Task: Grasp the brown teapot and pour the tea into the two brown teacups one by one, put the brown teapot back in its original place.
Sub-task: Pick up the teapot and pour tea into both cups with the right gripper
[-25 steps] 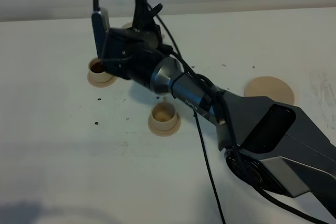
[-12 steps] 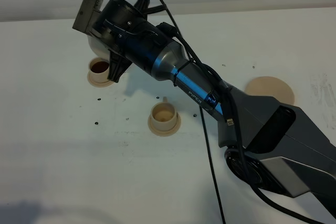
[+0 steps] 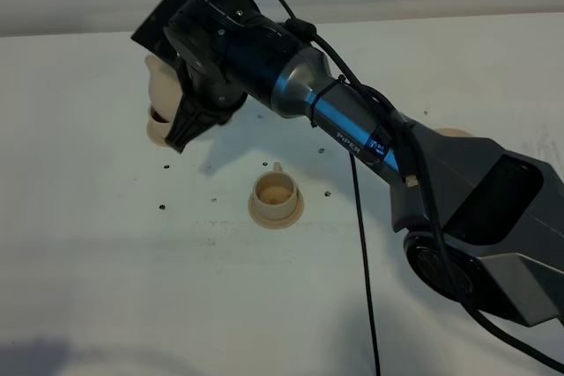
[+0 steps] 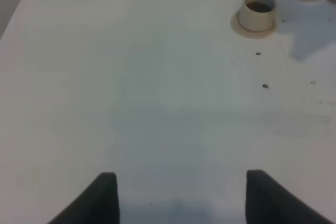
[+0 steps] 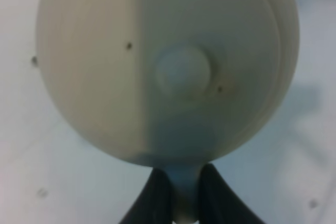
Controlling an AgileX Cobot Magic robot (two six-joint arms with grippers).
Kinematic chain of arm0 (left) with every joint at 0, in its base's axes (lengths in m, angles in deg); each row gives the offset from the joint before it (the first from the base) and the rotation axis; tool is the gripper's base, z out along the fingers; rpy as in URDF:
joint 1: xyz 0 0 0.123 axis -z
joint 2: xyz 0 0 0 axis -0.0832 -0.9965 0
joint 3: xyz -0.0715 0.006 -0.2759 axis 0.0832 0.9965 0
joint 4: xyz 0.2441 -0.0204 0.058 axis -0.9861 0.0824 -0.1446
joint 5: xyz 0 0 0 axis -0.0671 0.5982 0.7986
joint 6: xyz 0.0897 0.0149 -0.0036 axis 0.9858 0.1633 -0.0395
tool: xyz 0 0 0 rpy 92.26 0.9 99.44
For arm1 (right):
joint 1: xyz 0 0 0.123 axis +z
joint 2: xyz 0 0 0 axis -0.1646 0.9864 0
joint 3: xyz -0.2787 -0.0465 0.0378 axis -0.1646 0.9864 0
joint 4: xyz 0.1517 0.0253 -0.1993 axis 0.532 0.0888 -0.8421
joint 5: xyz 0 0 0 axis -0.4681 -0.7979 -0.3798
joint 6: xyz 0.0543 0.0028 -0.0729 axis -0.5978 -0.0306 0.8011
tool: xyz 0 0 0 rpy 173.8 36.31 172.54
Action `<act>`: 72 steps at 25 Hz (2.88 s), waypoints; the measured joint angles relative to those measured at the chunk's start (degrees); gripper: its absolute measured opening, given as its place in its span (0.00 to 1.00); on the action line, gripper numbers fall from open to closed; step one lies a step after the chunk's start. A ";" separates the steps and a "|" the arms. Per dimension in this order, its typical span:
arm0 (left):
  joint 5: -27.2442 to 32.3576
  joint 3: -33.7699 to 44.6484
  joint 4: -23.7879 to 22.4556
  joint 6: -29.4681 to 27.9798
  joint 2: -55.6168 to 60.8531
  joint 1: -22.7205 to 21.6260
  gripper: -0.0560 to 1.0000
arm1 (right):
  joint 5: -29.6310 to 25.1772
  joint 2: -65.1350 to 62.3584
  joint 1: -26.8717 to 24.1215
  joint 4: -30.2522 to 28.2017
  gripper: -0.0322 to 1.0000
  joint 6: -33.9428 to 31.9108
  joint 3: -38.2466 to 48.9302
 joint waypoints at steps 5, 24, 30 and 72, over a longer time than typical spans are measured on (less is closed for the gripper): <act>0.00 0.00 0.00 0.00 0.00 0.00 0.55 | 0.09 -0.13 -0.25 4.15 0.15 -0.44 4.88; 0.00 0.00 0.00 0.00 0.00 0.00 0.55 | -0.04 -5.98 -0.31 1.66 0.15 -0.34 9.52; 0.00 0.00 0.00 0.00 0.00 0.00 0.55 | 0.56 -14.15 -0.31 1.40 0.15 -1.32 16.64; 0.00 0.00 0.00 0.00 0.00 0.00 0.55 | 26.22 -35.66 -0.88 -39.29 0.15 -6.86 76.87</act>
